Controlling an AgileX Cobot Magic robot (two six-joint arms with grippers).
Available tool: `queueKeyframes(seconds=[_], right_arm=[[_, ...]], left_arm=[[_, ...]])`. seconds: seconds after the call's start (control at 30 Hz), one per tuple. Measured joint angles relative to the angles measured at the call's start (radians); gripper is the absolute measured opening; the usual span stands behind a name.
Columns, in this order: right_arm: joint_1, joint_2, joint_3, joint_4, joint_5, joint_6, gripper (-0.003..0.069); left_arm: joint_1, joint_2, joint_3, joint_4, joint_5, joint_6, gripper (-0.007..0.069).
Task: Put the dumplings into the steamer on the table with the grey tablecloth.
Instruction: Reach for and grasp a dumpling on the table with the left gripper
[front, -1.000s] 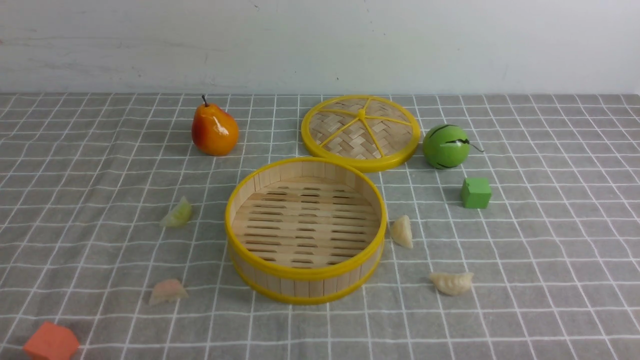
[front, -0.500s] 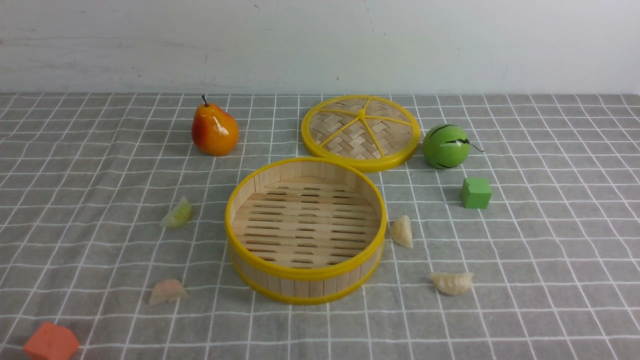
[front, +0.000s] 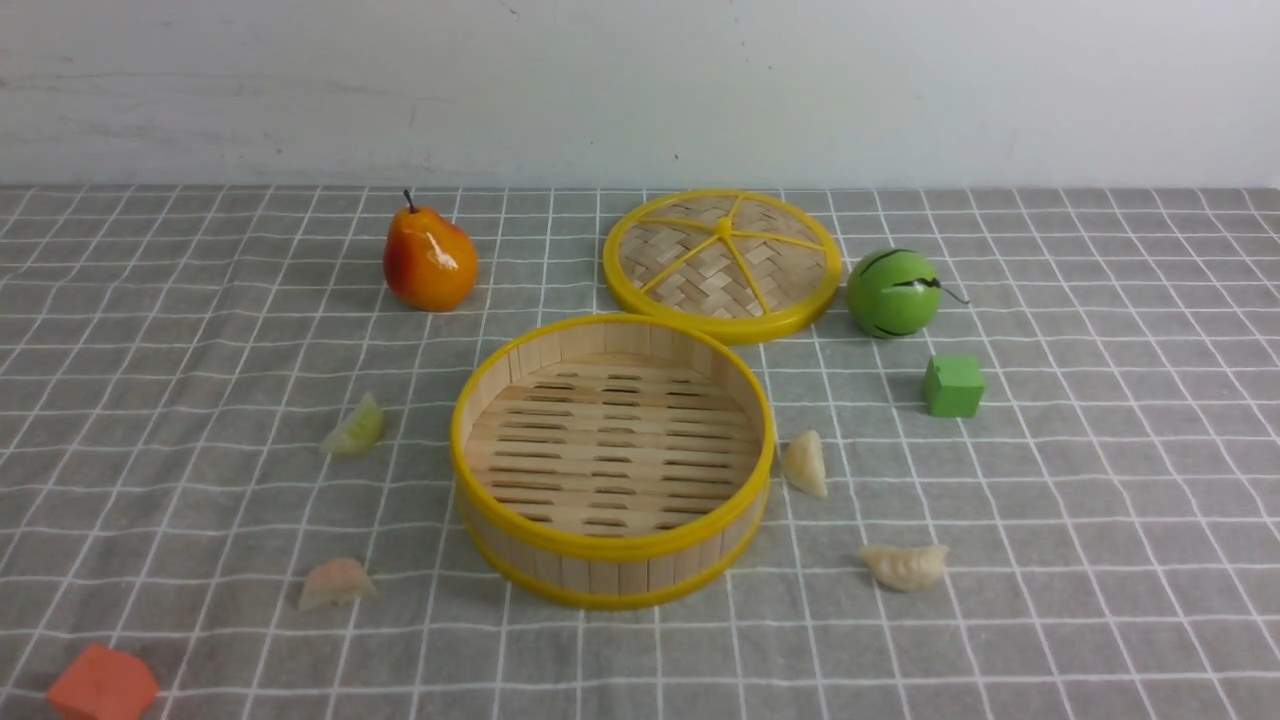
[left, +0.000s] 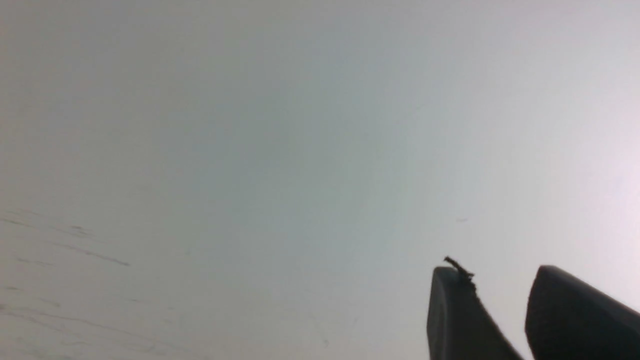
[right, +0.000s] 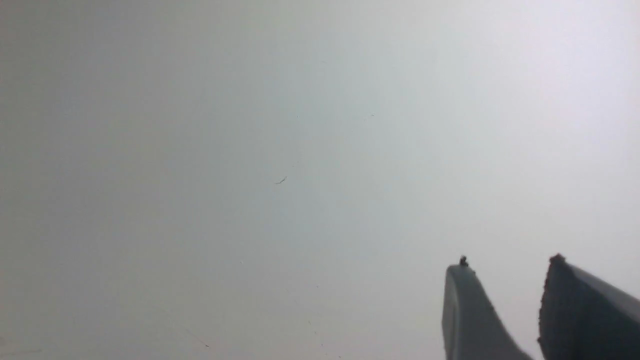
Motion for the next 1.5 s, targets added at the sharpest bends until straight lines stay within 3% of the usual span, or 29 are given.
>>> queueKeyframes(seconds=[0.07, 0.17, 0.37, 0.53, 0.63, 0.9, 1.1, 1.17, 1.23, 1.37, 1.5], right_arm=[[0.0, 0.029, -0.094, 0.0, 0.061, -0.011, 0.0071], [0.0, 0.112, -0.219, 0.0, 0.189, -0.093, -0.0012], [-0.001, 0.375, -0.408, -0.001, 0.521, -0.249, -0.0006], [0.03, 0.658, -0.491, 0.002, 0.903, -0.316, -0.0005], [0.08, 0.759, -0.534, 0.026, 1.009, -0.324, -0.0003], [0.181, 0.909, -0.546, 0.037, 1.026, -0.327, -0.0004], [0.242, 0.954, -0.546, 0.037, 1.012, -0.332, -0.0004], [0.259, 0.962, -0.546, 0.037, 1.005, -0.334, -0.0004], [0.262, 0.962, -0.546, 0.037, 1.002, -0.334, -0.0004], [0.262, 0.962, -0.546, 0.038, 1.001, -0.334, -0.0004], [0.262, 0.962, -0.546, 0.038, 1.001, -0.334, -0.0002]], left_arm=[[0.0, 0.076, -0.176, 0.034, 0.129, -0.034, 0.0061], [0.0, 0.225, -0.36, 0.078, 0.283, -0.02, -0.0014], [0.0, 0.591, -0.543, 0.095, 0.466, -0.016, -0.0014], [-0.038, 0.986, -0.637, 0.082, 0.823, -0.053, -0.0014], [-0.087, 1.168, -0.73, 0.07, 0.955, -0.023, -0.0014], [-0.089, 1.506, -1.022, 0.079, 1.021, -0.02, 0.0001], [-0.083, 1.751, -1.25, 0.085, 1.126, 0.066, 0.0203], [-0.084, 1.868, -1.342, 0.069, 1.154, 0.145, 0.0329], [-0.084, 1.949, -1.412, 0.067, 1.171, 0.217, 0.0393], [-0.084, 2.063, -1.516, 0.063, 1.189, 0.323, 0.0407], [-0.085, 2.115, -1.571, 0.038, 1.203, 0.354, 0.0281]])
